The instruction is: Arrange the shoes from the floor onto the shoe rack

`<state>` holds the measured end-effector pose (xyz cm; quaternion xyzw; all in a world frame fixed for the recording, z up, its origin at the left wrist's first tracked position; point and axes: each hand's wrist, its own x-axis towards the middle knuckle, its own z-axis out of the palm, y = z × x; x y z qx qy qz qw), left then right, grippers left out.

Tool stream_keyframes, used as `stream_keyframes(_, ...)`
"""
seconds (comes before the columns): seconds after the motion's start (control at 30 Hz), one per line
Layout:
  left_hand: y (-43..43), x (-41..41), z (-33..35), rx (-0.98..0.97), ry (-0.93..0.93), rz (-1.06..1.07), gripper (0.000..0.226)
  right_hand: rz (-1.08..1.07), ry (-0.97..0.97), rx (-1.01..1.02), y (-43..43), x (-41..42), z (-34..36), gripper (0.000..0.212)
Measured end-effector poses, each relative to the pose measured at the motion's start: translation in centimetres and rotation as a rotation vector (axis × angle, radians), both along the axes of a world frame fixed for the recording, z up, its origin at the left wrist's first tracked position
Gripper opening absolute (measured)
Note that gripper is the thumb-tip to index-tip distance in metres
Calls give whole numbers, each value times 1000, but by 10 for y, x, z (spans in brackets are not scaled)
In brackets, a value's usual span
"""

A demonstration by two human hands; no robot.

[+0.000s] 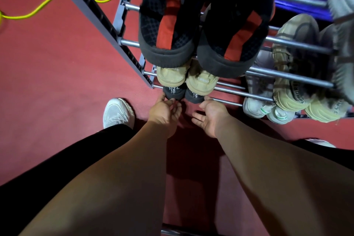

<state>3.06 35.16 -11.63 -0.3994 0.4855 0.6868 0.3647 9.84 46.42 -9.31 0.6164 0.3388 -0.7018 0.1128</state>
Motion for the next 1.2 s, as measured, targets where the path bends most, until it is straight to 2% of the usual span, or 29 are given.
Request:
stream_keyframes(0.37, 7, -6, 2, -8, -35, -24, 56, -82, 37, -15, 0, -1, -6, 66)
stream_keyframes(0.6, 7, -8, 7, -36, -52, -31, 35, -141, 56, -40, -1, -2, -9, 65)
stream_keyframes(0.87, 8, -6, 18, -79, -102, -39, 25, -159, 85, -63, 1, 0, -13, 62)
stream_keyframes(0.97, 6, -5, 30, -92, -90, -145, 20, -87, 23, -25, 3, 4, -8, 47)
stream_keyframes(1.07, 6, -2, 49, -131, -66, -362, 17, 84, -36, 62, 7, 13, 8, 30)
stream_keyframes(1.13, 5, 3, 65, -191, 7, -496, 14, 201, -62, 140, 11, 23, 18, 18)
stream_keyframes(1.2, 2, 10, 80, -305, 128, -659, 21, 354, -107, 277, 16, 35, 26, 19)
